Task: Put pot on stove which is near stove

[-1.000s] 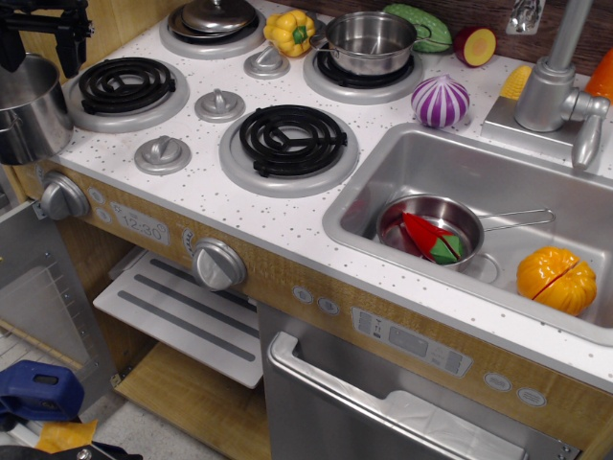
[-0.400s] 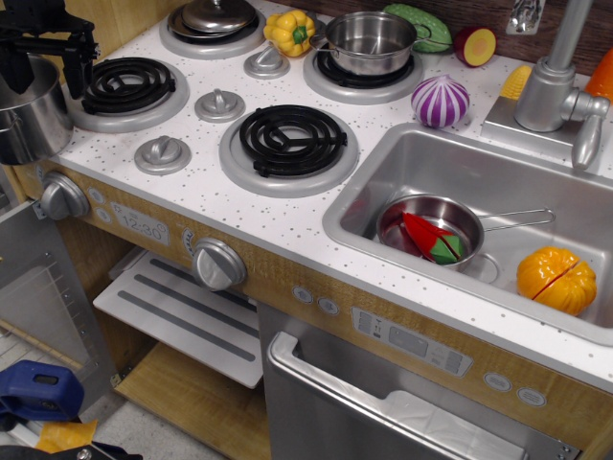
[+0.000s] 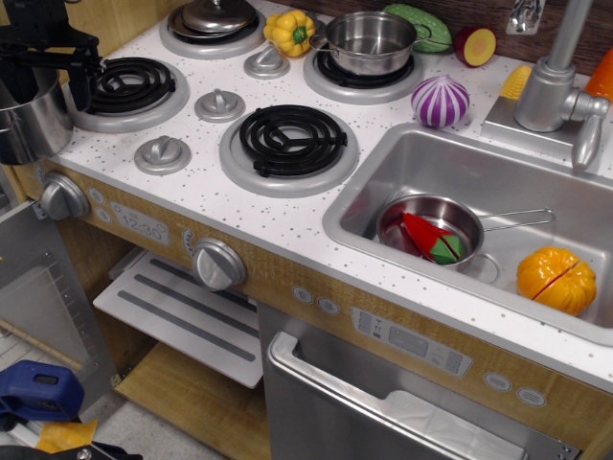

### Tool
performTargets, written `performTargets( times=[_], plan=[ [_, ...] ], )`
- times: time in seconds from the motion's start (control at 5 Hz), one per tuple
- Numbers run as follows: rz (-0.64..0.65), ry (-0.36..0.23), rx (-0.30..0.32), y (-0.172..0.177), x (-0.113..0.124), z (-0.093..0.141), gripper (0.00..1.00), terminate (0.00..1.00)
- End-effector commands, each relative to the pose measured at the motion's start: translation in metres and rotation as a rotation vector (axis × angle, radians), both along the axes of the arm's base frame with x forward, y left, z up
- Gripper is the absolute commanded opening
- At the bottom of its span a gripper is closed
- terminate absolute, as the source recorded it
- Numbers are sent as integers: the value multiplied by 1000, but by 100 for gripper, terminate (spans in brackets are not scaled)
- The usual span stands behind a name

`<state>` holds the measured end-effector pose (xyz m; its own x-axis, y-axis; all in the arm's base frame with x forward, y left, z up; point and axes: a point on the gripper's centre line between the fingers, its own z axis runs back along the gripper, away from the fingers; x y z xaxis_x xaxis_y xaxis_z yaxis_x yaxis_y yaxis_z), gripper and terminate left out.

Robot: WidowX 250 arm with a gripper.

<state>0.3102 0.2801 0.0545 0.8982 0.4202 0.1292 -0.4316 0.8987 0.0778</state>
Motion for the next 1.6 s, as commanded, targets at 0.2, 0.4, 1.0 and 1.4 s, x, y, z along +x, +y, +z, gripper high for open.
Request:
performTargets(
  times=[0.2, 0.4, 1.0, 1.4],
  plan=[
    [37, -90, 25, 11, -5, 17, 100, 0],
    [44, -101, 16, 12, -4, 16, 0, 0],
    [37, -116, 48, 11, -3, 17, 0, 0],
    [21, -101, 96, 4, 5, 37, 0, 0]
  ],
)
